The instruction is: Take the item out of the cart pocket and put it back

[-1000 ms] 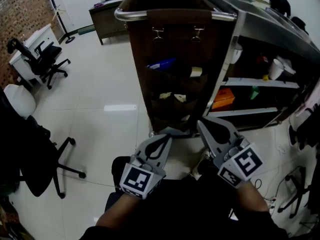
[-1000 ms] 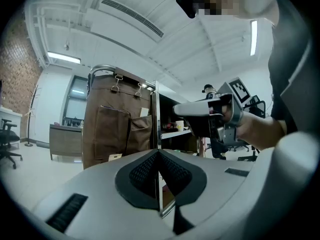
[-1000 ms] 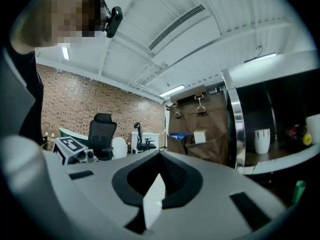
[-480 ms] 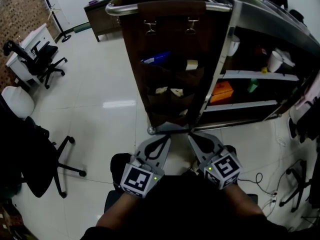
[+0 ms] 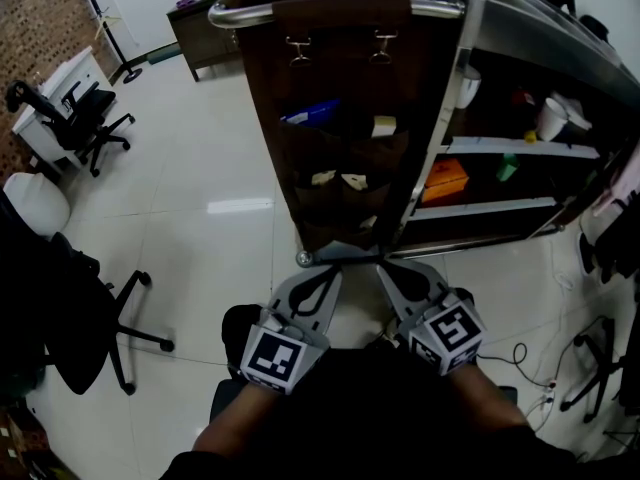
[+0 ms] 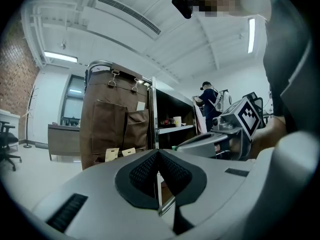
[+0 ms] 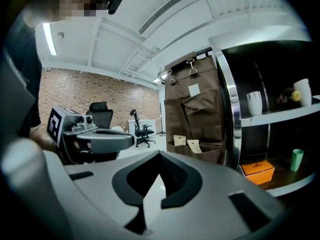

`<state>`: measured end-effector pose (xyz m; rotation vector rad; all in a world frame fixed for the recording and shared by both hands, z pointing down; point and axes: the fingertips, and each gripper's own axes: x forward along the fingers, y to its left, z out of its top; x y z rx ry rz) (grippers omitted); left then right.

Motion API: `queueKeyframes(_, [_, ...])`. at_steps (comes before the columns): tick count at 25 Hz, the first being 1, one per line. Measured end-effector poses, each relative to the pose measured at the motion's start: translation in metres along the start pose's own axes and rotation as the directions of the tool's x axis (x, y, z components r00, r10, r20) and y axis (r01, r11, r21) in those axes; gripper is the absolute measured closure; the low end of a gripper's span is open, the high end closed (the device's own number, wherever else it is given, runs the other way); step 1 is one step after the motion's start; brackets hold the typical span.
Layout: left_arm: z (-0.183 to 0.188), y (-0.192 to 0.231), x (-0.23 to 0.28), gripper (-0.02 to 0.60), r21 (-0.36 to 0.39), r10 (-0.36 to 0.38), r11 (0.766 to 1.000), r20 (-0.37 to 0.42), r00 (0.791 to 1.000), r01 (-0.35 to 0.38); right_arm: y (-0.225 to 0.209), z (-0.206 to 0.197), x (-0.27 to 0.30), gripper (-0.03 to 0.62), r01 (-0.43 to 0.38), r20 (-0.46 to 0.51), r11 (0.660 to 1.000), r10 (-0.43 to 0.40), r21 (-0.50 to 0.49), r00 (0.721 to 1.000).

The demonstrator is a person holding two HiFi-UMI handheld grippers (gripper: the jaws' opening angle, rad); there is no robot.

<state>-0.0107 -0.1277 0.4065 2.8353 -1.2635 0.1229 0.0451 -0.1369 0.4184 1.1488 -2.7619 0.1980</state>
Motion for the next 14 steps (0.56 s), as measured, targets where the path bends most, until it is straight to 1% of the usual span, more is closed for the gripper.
queueKeyframes(14, [0.0038,0.0023,0.0030,0.581,0.007,0.001,1.000,0.002,1.000,-0.001,-0.0017,0.0036,0.0015,0.586,-0.002,0.005,1.000,0.002,0.000,1.000])
